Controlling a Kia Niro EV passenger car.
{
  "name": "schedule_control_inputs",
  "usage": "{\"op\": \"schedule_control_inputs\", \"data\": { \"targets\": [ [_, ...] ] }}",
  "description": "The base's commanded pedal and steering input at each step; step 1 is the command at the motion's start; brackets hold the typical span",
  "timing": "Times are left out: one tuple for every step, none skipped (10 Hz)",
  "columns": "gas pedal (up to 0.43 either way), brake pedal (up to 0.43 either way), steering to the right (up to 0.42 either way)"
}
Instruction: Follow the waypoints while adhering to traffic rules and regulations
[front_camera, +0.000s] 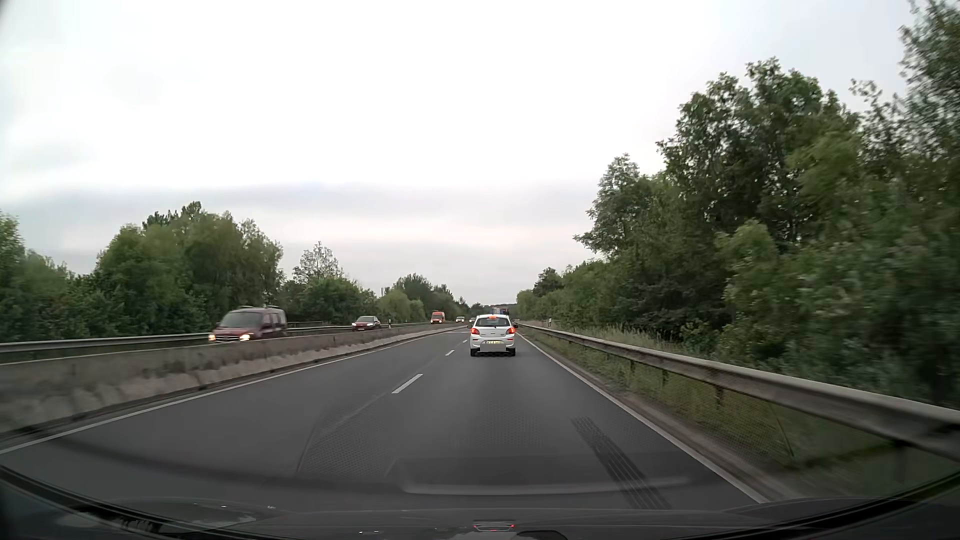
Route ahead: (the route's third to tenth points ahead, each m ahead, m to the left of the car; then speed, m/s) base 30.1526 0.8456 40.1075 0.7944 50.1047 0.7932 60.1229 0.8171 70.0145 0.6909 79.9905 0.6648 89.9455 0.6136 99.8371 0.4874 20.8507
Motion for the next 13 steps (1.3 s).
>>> {"op": "schedule_control_inputs", "data": {
  "targets": [
    [0.22,0.0,0.0],
    [0.22,0.0,0.0],
    [0.22,0.0,0.0],
    [0.209,0.0,0.0],
    [0.197,0.0,0.0],
    [0.157,0.0,0.0],
    [0.067,0.0,0.0],
    [0.0,0.0,0.0],
    [0.0,0.0,0.0],
    [0.0,0.0,0.0],
    [0.067,0.0,0.0],
    [0.138,0.0,0.0],
    [0.169,0.0,0.0]
  ]
}}
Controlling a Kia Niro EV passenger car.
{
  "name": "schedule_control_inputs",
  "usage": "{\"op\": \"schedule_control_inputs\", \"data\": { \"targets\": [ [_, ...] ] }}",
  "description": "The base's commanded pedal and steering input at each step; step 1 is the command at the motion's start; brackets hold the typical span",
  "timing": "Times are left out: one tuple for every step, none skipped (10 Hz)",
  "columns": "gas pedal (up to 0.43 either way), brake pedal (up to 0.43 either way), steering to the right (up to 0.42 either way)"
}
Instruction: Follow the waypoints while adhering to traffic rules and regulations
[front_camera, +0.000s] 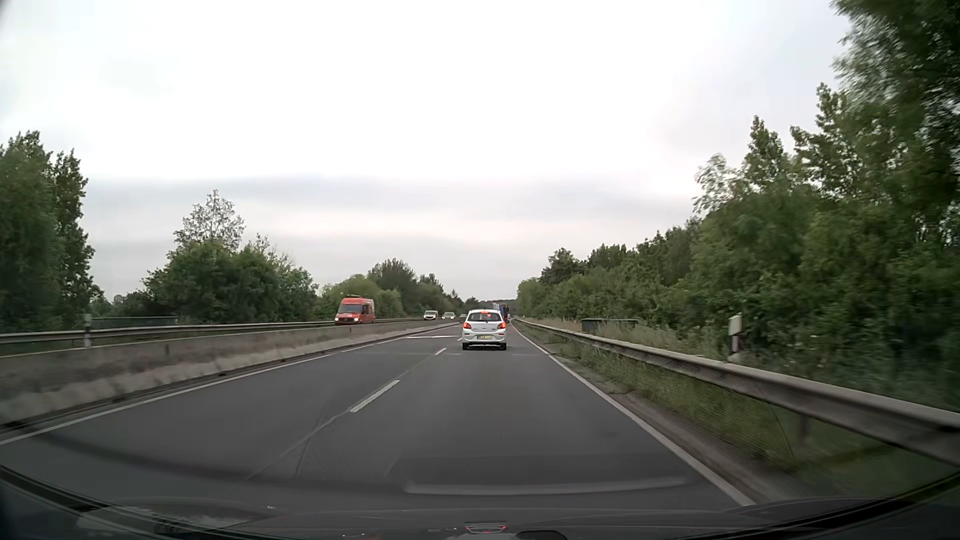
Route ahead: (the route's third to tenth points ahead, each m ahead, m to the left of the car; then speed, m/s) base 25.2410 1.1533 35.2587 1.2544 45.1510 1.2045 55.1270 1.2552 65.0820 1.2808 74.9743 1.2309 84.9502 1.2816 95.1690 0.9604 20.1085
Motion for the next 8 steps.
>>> {"op": "schedule_control_inputs", "data": {
  "targets": [
    [0.169,0.0,0.0],
    [0.177,0.0,0.0],
    [0.177,0.0,0.0],
    [0.189,0.0,0.0],
    [0.189,0.0,0.0],
    [0.197,0.0,0.0],
    [0.197,0.0,0.0],
    [0.209,0.0,0.0]
  ]
}}
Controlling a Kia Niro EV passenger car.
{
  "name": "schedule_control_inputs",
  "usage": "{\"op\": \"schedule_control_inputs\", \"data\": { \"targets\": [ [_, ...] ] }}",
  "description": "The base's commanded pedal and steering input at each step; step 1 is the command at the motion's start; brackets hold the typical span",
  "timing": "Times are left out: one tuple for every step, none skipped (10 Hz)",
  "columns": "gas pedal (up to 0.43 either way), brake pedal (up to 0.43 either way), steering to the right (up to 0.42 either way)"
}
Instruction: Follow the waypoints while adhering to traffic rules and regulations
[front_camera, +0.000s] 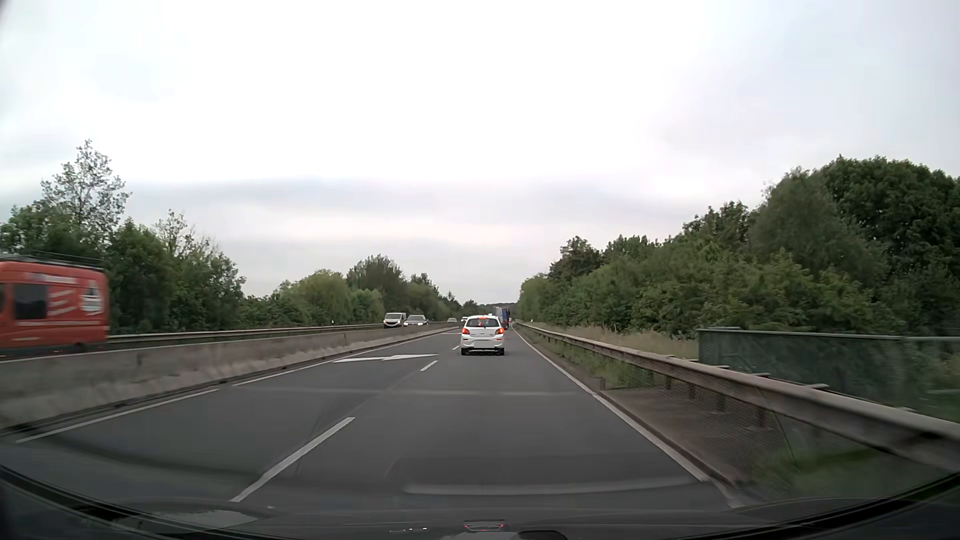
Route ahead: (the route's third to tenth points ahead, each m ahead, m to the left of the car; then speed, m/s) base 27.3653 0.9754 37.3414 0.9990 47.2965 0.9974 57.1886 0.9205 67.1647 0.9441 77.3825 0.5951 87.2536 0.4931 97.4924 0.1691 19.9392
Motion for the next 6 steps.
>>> {"op": "schedule_control_inputs", "data": {
  "targets": [
    [0.22,0.0,0.0],
    [0.22,0.0,0.0],
    [0.22,0.0,-0.001],
    [0.22,0.0,-0.001],
    [0.22,0.0,-0.001],
    [0.209,0.0,0.0]
  ]
}}
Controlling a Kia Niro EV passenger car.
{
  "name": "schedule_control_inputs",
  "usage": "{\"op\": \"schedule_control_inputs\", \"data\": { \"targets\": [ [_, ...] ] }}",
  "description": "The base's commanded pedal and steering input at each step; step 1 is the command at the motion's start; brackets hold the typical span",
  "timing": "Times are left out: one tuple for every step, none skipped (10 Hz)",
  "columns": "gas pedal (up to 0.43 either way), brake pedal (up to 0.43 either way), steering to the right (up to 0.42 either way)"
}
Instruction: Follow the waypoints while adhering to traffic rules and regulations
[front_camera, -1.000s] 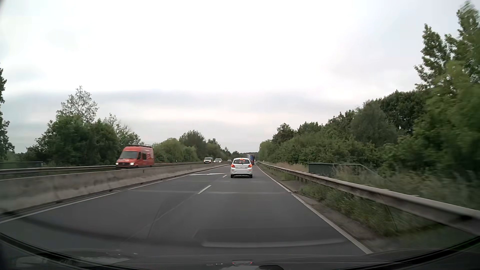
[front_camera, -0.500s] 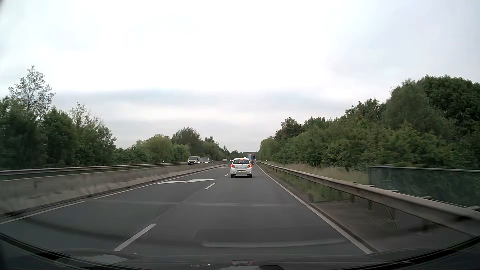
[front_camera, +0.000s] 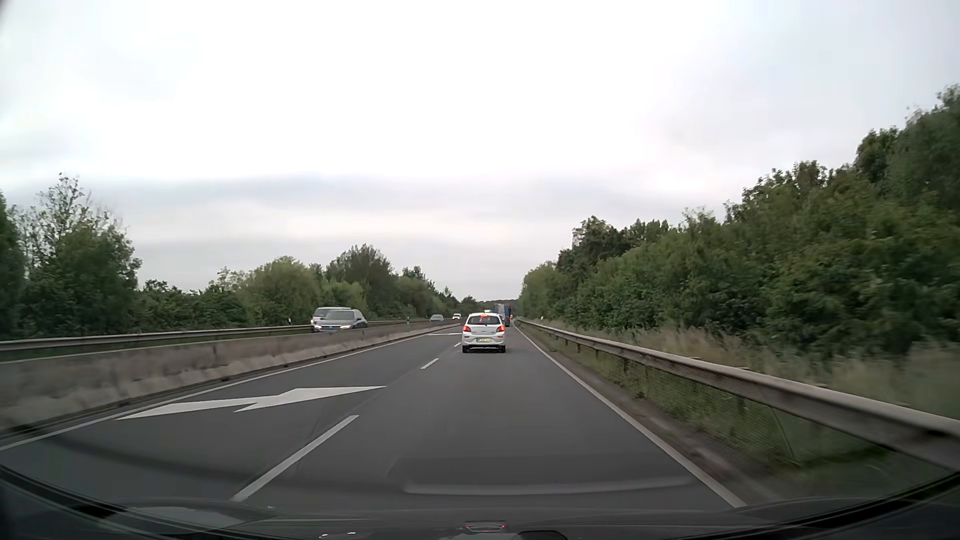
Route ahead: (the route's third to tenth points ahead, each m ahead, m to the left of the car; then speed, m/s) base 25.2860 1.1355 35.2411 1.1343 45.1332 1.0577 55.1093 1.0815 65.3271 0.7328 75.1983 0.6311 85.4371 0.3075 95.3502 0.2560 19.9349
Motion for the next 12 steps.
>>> {"op": "schedule_control_inputs", "data": {
  "targets": [
    [0.189,0.0,-0.001],
    [0.189,0.0,0.0],
    [0.189,0.0,0.0],
    [0.189,0.0,0.0],
    [0.189,0.0,0.0],
    [0.189,0.0,-0.001],
    [0.189,0.0,0.0],
    [0.177,0.0,-0.001],
    [0.157,0.0,-0.001],
    [0.11,0.0,-0.001],
    [0.0,0.0,0.0],
    [0.0,0.0,0.0]
  ]
}}
